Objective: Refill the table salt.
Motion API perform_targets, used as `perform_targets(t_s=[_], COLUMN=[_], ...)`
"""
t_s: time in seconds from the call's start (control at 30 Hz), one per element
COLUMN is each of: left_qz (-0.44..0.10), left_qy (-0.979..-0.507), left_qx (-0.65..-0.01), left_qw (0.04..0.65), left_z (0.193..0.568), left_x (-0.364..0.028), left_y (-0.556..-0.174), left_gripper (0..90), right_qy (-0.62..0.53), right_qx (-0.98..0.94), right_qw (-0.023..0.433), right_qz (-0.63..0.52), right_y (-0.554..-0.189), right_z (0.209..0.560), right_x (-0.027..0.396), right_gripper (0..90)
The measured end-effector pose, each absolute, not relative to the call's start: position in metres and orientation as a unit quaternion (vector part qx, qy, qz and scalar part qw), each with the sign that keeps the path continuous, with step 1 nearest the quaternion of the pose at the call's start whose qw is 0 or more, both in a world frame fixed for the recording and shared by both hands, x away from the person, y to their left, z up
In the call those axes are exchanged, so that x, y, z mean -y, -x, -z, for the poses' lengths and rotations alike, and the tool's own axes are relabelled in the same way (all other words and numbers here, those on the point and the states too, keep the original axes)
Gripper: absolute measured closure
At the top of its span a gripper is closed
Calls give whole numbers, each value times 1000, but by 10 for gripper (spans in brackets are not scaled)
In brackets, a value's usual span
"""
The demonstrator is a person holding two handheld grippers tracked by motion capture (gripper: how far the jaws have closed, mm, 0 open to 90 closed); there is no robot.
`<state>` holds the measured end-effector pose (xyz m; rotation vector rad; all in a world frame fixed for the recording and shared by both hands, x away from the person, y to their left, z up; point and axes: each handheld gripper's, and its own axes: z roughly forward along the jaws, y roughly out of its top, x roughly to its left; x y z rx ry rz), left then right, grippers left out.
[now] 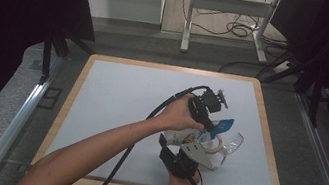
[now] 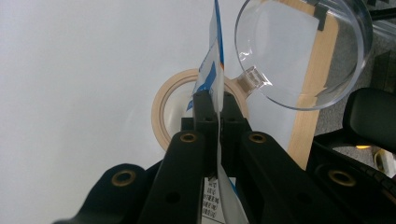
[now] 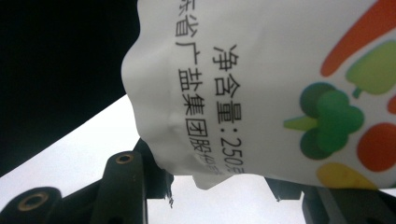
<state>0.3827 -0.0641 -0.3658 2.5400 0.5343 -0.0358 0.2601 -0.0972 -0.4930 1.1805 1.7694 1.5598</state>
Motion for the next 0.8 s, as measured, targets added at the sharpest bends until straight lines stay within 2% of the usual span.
perform_targets(t_s=[0.8], left_qz=[13], left_qy=[-941], left_qx=[-198], left_qw=[273], left_z=[365], left_x=[63], left_y=[-382], left_gripper=[899], right_qy=[-429], right_qx=[-652], right_qw=[256], right_qz=[-570], right_y=[-260], right_z=[493], right_x=[97], right_gripper=[509])
